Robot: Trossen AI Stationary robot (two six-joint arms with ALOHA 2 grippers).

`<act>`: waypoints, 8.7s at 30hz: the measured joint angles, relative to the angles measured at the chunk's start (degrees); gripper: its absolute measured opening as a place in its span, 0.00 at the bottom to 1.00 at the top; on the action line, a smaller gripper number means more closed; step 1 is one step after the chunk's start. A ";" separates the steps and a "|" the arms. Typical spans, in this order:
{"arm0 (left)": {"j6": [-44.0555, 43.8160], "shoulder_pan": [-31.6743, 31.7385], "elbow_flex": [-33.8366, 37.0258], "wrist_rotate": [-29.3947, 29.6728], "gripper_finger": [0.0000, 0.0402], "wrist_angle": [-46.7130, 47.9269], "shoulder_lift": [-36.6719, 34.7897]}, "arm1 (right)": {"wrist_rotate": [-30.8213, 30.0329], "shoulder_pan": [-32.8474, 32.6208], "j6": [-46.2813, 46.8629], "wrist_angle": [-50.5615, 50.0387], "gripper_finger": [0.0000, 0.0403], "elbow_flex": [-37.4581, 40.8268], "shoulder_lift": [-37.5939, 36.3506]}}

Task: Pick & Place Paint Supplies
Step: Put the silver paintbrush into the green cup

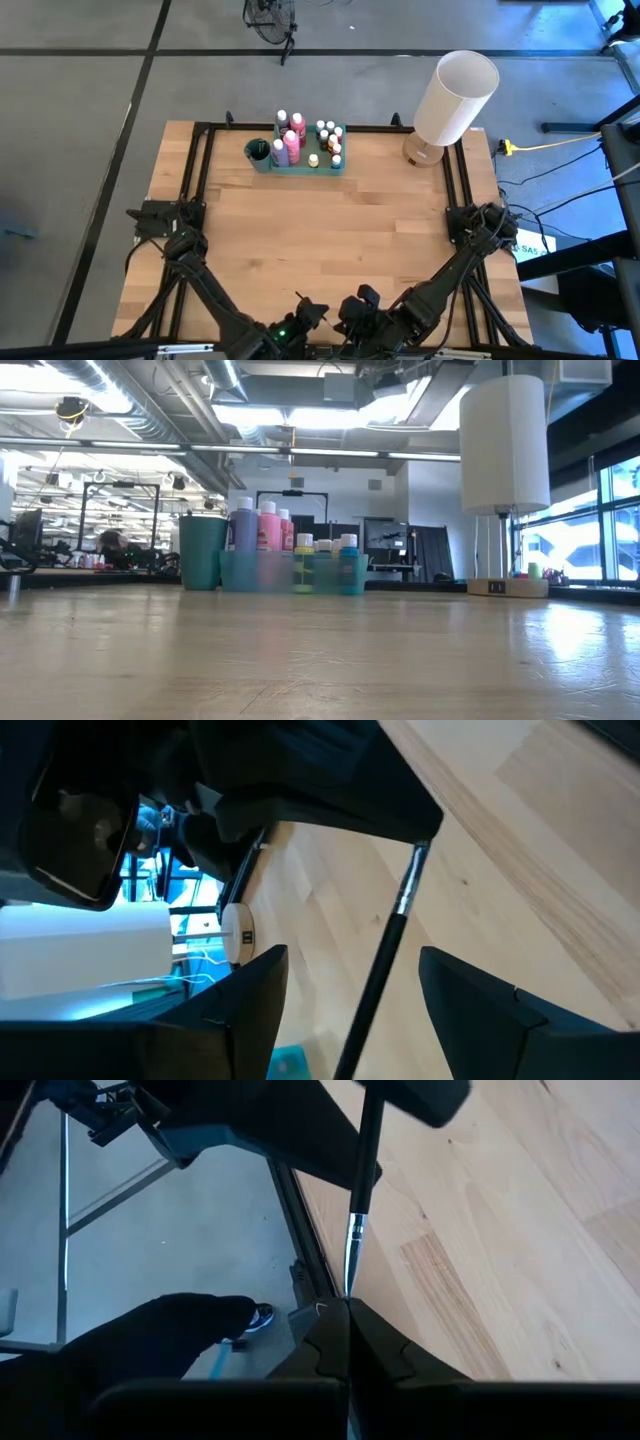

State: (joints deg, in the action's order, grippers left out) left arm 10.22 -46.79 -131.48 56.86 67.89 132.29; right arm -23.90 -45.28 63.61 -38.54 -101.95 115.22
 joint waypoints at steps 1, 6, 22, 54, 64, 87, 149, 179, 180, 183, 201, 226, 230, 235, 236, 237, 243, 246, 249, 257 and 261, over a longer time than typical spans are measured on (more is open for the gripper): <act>0.00 0.08 0.00 0.02 0.56 -0.01 0.00 | 0.00 0.00 -0.13 0.00 0.00 0.00 0.00; 0.00 0.12 0.00 -0.30 0.50 -0.01 0.00 | 0.02 0.00 -0.19 -0.24 0.00 0.00 0.00; -2.47 0.61 0.00 -2.70 0.18 0.04 0.02 | 0.04 0.00 -0.13 -0.22 0.00 0.00 0.00; -15.44 1.21 -0.07 -6.03 0.03 5.48 -0.37 | 1.84 -0.77 -7.28 1.05 0.35 0.04 -2.12; -39.72 2.90 -0.07 1.55 0.03 22.54 -7.94 | -13.77 -11.00 -13.91 9.71 0.36 0.00 -5.77; -52.32 5.67 22.62 26.34 0.04 22.12 -46.13 | -31.54 -18.61 -15.03 16.33 0.36 0.00 -0.76; 3.44 5.01 68.32 -12.93 0.03 -65.95 -62.01 | -30.93 -16.34 -17.98 21.29 0.36 0.00 1.16; 8.52 34.35 100.10 -23.05 0.03 -110.35 -74.44 | -31.13 -17.18 -18.03 22.95 0.36 0.00 1.25; 8.54 35.10 101.29 -22.99 0.03 -110.35 -75.86 | -31.13 -17.18 -18.03 22.77 0.36 0.00 1.25; 8.04 37.62 103.97 -23.14 0.03 -110.52 -79.04 | -31.18 -17.18 -18.03 22.43 0.36 0.00 1.25; 4.90 52.16 124.13 -28.79 0.03 -143.37 -80.17 | -31.54 -15.41 -19.52 21.45 0.36 0.00 1.25; -6.67 74.40 124.82 -40.34 0.03 -149.18 -65.33 | -30.89 -13.25 -19.53 19.08 0.36 0.00 1.25; -6.62 75.66 127.44 -40.35 0.03 -156.77 -61.97 | -30.89 -13.25 -19.53 19.17 0.36 0.01 1.25; -6.67 76.95 128.33 -41.22 0.03 -157.69 -59.04 | -30.91 -13.25 -19.53 19.19 0.36 0.00 1.25; -6.67 76.94 128.25 -41.60 0.03 -157.61 -58.50 | -30.91 -13.25 -19.53 19.10 0.36 0.00 1.25; -6.62 76.93 128.11 -41.62 0.03 -157.58 -58.14 | -30.91 -13.22 -19.53 19.08 0.36 0.00 1.25; -7.23 78.33 127.84 -40.27 0.03 -157.69 -54.43 | -30.92 -12.92 -19.53 18.81 0.36 0.01 1.25; -8.46 79.31 127.84 -40.53 0.03 -157.71 -52.42 | -30.93 -12.90 -19.53 18.33 0.36 0.00 1.25; -8.87 79.59 127.86 -40.55 0.03 -157.72 -51.39 | -30.93 -12.87 -19.53 18.16 0.36 0.02 1.25; -8.81 79.59 127.86 -40.61 0.03 -157.73 -50.20 | -30.91 -12.87 -19.53 18.17 0.36 0.00 1.27; -8.81 79.59 127.86 -40.53 0.03 -157.71 -49.21 | -30.91 -12.87 -19.53 18.18 0.36 0.00 1.26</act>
State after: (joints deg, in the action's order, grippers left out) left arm 1.41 32.80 -3.62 16.33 -89.82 83.08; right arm -54.81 -58.15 44.07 -20.36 -101.95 116.48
